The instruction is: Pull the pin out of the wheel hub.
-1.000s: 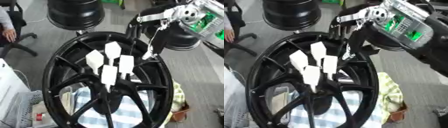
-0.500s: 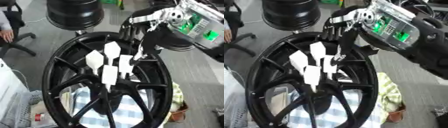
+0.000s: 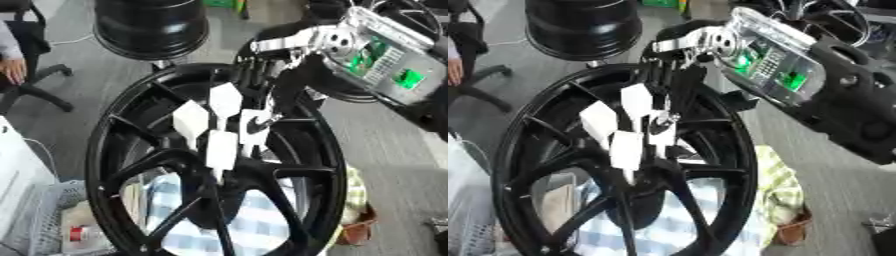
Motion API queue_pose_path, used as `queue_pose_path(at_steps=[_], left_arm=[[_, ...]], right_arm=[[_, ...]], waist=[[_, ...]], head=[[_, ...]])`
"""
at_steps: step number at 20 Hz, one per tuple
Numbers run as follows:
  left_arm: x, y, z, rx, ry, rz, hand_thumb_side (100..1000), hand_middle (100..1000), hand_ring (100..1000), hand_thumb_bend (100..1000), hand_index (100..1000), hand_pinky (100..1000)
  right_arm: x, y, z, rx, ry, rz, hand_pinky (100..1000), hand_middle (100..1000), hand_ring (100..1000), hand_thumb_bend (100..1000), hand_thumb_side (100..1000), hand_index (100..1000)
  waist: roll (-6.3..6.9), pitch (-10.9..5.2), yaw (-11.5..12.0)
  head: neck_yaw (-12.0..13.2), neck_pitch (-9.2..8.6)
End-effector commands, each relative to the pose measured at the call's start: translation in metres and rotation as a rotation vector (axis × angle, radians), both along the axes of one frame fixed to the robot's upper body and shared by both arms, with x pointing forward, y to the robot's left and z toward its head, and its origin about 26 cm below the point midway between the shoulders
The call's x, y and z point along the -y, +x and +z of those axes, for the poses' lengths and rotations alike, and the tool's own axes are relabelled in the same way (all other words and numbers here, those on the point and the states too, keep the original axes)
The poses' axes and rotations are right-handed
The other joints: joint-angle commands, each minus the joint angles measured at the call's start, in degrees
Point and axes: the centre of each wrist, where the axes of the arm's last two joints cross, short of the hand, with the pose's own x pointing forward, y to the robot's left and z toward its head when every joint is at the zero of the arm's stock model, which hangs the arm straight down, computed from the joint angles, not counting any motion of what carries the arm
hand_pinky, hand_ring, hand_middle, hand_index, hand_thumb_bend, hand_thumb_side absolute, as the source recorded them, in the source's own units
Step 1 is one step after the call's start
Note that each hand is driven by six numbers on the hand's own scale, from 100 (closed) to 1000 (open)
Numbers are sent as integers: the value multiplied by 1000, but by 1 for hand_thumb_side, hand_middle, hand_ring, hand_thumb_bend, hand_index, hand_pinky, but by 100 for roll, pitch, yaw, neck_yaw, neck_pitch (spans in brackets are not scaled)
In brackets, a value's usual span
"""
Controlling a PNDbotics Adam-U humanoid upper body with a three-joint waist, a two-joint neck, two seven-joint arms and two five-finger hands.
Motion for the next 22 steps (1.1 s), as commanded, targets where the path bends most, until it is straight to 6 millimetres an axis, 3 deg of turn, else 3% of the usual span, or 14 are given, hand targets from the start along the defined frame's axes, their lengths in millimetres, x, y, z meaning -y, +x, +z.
queue_pose_path(at_steps=[1,22], left_arm=[[0,-2,9,25,26,-5,559,688,781,214,893,769],[1,-2,8,22,27,-8,565,690,781,207,893,769]], right_arm=[[1,-3,8,-88,-17,-73,785,673,727,641,208,773],[21,5,-21,-174,7,-165,780,650,720,629,190,749]], waist=[[38,-78,-5],[45,-12,9]], head=[[-24,23],[-46,-5]])
